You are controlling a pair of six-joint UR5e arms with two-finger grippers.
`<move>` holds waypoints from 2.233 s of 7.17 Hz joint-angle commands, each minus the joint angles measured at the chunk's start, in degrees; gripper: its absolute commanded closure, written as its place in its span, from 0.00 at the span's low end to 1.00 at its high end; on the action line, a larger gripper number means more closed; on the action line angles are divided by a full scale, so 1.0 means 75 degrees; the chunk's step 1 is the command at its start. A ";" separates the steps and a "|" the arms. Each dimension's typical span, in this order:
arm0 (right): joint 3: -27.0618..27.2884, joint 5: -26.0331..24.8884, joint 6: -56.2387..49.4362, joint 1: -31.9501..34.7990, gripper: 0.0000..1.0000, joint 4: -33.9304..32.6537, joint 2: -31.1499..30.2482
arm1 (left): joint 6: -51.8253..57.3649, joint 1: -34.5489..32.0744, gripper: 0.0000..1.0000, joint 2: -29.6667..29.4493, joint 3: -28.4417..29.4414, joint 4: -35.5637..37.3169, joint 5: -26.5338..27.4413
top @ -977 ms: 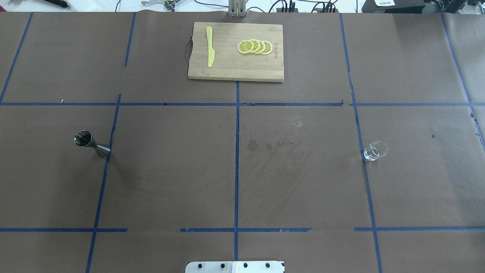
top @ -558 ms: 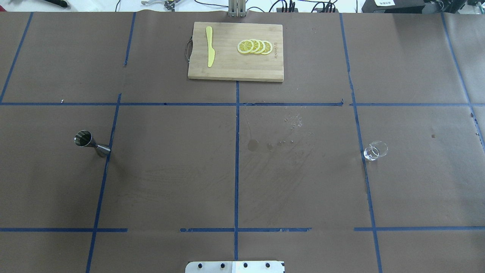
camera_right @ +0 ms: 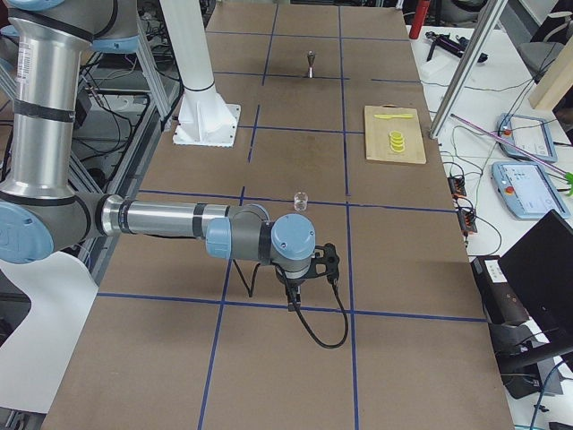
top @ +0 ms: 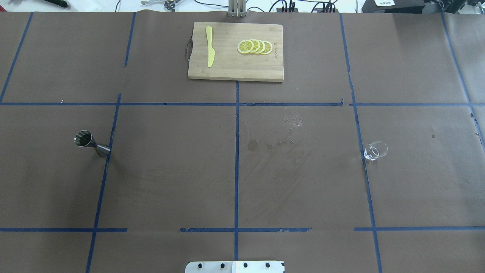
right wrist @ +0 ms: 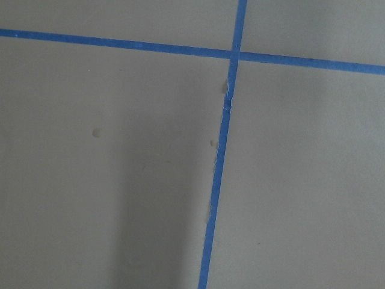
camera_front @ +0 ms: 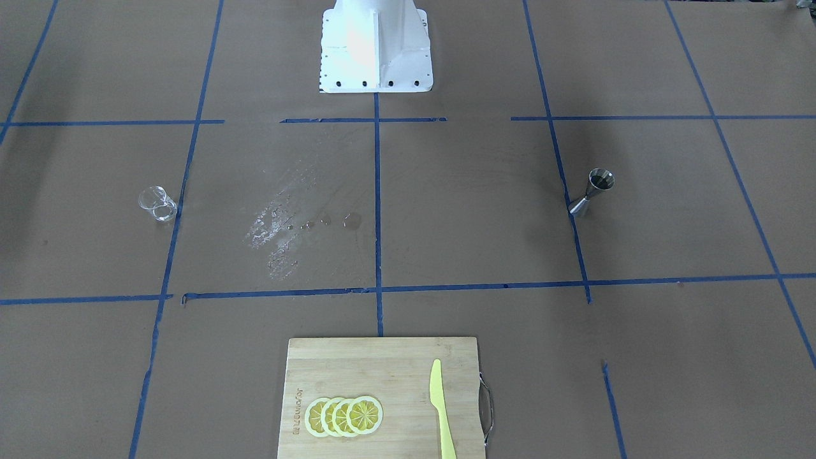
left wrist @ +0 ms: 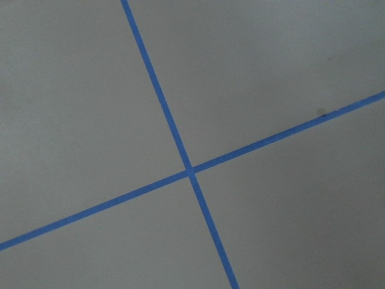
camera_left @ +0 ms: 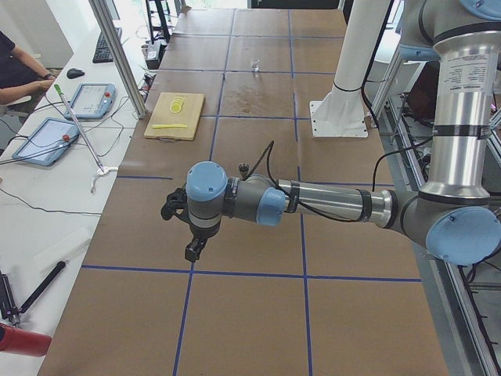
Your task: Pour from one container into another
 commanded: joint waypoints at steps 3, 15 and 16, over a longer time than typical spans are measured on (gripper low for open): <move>-0.0018 0.0004 0.0016 0.0079 0.00 -0.0006 -0.0006 | -0.2047 0.0022 0.00 -0.0006 0.0231 -0.0030 -0.0043; -0.0369 -0.0067 0.2254 0.0231 0.00 0.1363 0.0275 | -0.2365 0.0245 0.00 -0.0077 0.0291 -0.0088 0.0027; -0.0370 -0.0067 0.2266 0.0231 0.00 0.1400 0.0287 | -0.2365 0.0245 0.00 -0.0077 0.0280 -0.0088 0.0027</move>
